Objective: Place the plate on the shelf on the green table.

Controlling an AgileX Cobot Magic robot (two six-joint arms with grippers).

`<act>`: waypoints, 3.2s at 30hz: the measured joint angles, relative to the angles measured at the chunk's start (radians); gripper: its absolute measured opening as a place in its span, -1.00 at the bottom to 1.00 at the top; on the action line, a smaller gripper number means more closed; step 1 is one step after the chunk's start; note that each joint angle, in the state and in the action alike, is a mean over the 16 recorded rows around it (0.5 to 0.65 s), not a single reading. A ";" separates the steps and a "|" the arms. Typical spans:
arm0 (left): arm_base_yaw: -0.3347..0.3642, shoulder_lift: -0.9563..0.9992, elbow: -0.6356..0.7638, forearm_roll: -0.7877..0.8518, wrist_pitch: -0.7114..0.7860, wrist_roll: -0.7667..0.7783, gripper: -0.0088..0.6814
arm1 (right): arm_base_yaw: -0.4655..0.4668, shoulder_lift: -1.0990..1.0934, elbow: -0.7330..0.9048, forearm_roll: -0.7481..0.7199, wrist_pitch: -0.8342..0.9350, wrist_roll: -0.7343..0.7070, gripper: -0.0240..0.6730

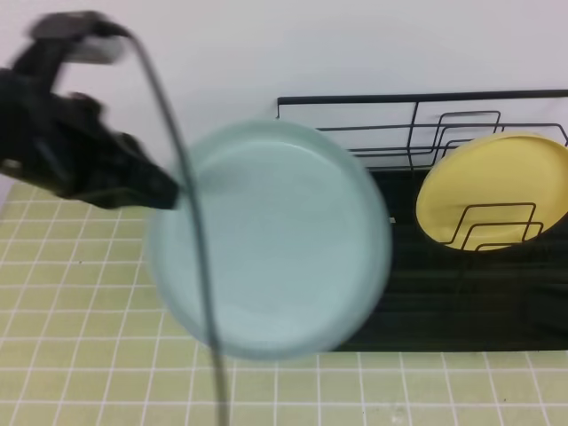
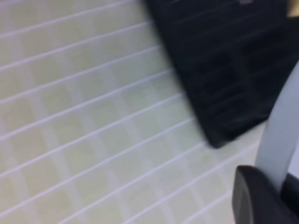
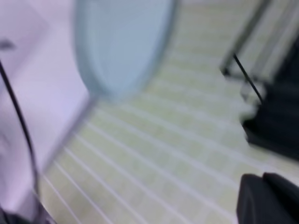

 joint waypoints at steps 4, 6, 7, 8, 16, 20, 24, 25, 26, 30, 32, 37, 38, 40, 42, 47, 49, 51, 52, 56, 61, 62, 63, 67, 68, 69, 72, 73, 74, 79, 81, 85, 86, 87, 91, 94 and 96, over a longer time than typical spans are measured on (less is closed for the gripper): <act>-0.093 -0.026 0.001 -0.028 -0.017 -0.006 -0.97 | 0.000 0.000 0.000 0.124 -0.004 -0.067 -0.48; -0.147 -0.033 0.001 -0.030 -0.031 -0.014 -0.97 | 0.000 0.000 0.000 0.169 -0.003 -0.094 -0.38; -0.174 -0.035 0.001 -0.028 -0.038 -0.019 -0.97 | 0.000 0.000 0.000 0.186 -0.003 -0.105 -0.34; -0.199 -0.035 0.001 -0.027 -0.045 -0.024 -0.97 | 0.000 0.000 0.000 0.200 -0.002 -0.113 -0.29; -0.346 -0.036 0.001 -0.034 -0.096 -0.053 -0.97 | 0.000 0.000 0.000 0.216 0.003 -0.131 -0.17; -0.375 -0.036 0.001 -0.051 -0.106 -0.056 -0.97 | 0.000 0.006 0.000 0.207 0.000 -0.131 -0.17; -0.386 -0.036 0.001 -0.077 -0.101 -0.051 -0.97 | 0.000 0.020 0.000 0.199 0.001 -0.138 -0.25; -0.387 -0.036 0.001 -0.088 -0.098 -0.050 -0.97 | 0.000 0.026 0.000 0.197 0.003 -0.142 -0.30; -0.388 -0.036 0.001 -0.102 -0.094 -0.048 -0.97 | 0.000 0.032 0.000 0.196 0.007 -0.146 -0.34; -0.387 -0.036 0.001 -0.185 -0.067 -0.026 -0.94 | 0.000 0.064 0.000 0.192 0.028 -0.173 -0.54; -0.387 -0.037 0.001 -0.231 -0.046 -0.012 -0.88 | 0.000 0.082 0.000 0.189 0.037 -0.194 -0.63; -0.386 -0.036 0.001 -0.341 0.009 0.019 -0.54 | 0.000 0.117 -0.001 0.179 0.034 -0.267 -0.87; -0.386 -0.036 0.001 -0.364 0.018 0.024 -0.45 | 0.000 0.123 -0.001 0.174 0.027 -0.284 -0.90; -0.386 -0.037 0.001 -0.410 0.036 0.036 -0.28 | 0.000 0.132 -0.001 0.161 0.004 -0.316 -0.94; -0.386 -0.037 0.001 -0.450 0.052 0.049 -0.11 | 0.000 0.137 -0.001 0.140 -0.030 -0.345 -0.94; -0.386 -0.037 0.001 -0.501 0.070 0.065 0.23 | 0.000 0.139 -0.004 0.082 -0.156 -0.410 -0.94; -0.383 -0.038 0.001 -0.510 0.070 0.069 0.25 | 0.000 0.139 -0.010 0.059 -0.208 -0.441 -0.94; -0.379 -0.038 0.001 -0.513 0.069 0.074 0.19 | 0.000 0.139 -0.021 0.038 -0.253 -0.477 -0.94; -0.375 -0.039 0.001 -0.511 0.069 0.076 0.13 | 0.000 0.139 -0.029 0.027 -0.272 -0.497 -0.94; -0.359 -0.041 0.001 -0.481 0.072 0.084 -0.21 | 0.000 0.138 -0.081 -0.018 -0.338 -0.589 -0.94; -0.333 -0.040 0.001 -0.386 0.077 0.070 -0.63 | 0.000 0.140 -0.185 -0.119 -0.390 -0.710 -0.94; -0.328 -0.040 0.001 -0.360 0.077 0.063 -0.71 | 0.000 0.142 -0.208 -0.149 -0.395 -0.731 -0.94; -0.324 -0.041 0.001 -0.332 0.078 0.056 -0.78 | 0.000 0.145 -0.232 -0.182 -0.400 -0.750 -0.94; -0.311 -0.040 0.001 -0.226 0.081 0.020 -0.96 | 0.000 0.166 -0.325 -0.321 -0.420 -0.802 -0.94; -0.309 -0.040 0.001 -0.203 0.081 0.010 -0.97 | 0.000 0.175 -0.346 -0.356 -0.427 -0.809 -0.94; -0.308 -0.039 0.001 -0.181 0.080 0.000 -0.97 | 0.000 0.185 -0.365 -0.390 -0.435 -0.814 -0.94; -0.305 -0.038 0.001 -0.125 0.079 -0.027 -0.97 | 0.000 0.221 -0.413 -0.484 -0.461 -0.816 -0.94; -0.304 -0.038 0.001 -0.108 0.079 -0.035 -0.97 | 0.000 0.235 -0.425 -0.509 -0.470 -0.816 -0.94; -0.304 -0.039 0.001 -0.092 0.078 -0.041 -0.97 | 0.000 0.250 -0.435 -0.529 -0.480 -0.815 -0.94; -0.304 -0.040 0.001 -0.041 0.063 -0.062 -0.97 | 0.000 0.328 -0.469 -0.575 -0.549 -0.813 -0.94; -0.304 -0.041 0.001 -0.030 0.053 -0.065 -0.97 | 0.000 0.357 -0.476 -0.576 -0.577 -0.813 -0.94; -0.304 -0.042 0.001 -0.013 0.028 -0.069 -0.97 | 0.000 0.405 -0.480 -0.572 -0.624 -0.812 -0.94; -0.304 -0.042 0.001 -0.008 0.022 -0.070 -0.97 | 0.000 0.415 -0.480 -0.570 -0.633 -0.813 -0.94; -0.304 -0.042 0.001 -0.004 0.016 -0.071 -0.97 | 0.000 0.424 -0.480 -0.569 -0.640 -0.813 -0.94; -0.304 -0.042 0.001 0.008 -0.006 -0.075 -0.97 | 0.000 0.459 -0.480 -0.563 -0.660 -0.814 -0.94; -0.304 -0.042 0.001 0.012 -0.015 -0.079 -0.97 | 0.000 0.485 -0.479 -0.559 -0.660 -0.816 -0.94; -0.304 -0.041 0.001 0.013 -0.017 -0.080 -0.97 | 0.000 0.502 -0.479 -0.558 -0.659 -0.817 -0.94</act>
